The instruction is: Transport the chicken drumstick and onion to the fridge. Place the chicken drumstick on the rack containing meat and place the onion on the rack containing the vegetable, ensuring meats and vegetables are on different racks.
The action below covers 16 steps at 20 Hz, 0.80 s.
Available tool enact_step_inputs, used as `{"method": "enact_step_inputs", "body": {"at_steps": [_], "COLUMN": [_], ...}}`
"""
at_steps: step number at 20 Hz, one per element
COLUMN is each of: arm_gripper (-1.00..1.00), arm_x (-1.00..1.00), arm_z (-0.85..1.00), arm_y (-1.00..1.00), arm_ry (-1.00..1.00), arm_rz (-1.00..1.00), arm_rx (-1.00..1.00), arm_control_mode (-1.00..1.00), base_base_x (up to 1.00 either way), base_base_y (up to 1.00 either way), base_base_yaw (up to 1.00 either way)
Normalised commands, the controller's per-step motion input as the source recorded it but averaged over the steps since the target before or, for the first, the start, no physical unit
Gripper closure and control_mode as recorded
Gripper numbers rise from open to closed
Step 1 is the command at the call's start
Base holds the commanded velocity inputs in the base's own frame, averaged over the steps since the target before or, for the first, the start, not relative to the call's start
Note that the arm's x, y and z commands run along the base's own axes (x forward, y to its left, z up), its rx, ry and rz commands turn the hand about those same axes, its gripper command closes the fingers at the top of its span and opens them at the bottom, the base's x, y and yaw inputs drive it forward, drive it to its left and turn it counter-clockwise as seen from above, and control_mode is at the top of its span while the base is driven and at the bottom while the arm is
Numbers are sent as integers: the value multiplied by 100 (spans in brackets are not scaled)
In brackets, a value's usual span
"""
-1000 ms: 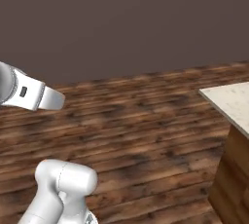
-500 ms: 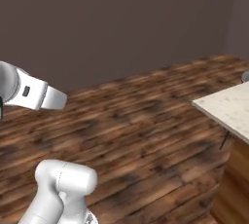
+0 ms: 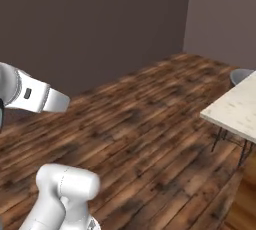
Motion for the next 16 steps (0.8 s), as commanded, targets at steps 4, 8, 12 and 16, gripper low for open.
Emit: {"method": "enact_step_inputs", "body": {"at_steps": [4, 8, 12, 16], "arm_gripper": [-100, -100, -100, -100], "arm_x": [0, 0, 0, 0], "arm_z": [0, 0, 0, 0], "arm_y": [0, 0, 0, 0], "arm_ry": [0, 0, 0, 0], "arm_rz": [0, 0, 0, 0], "arm_rx": [0, 0, 0, 0], "arm_control_mode": [100, 100, 100, 100], "base_base_x": [100, 100, 100, 100], "base_base_y": [99, 99, 88, 76], "base_base_yaw": [-43, -45, -45, -41]}}
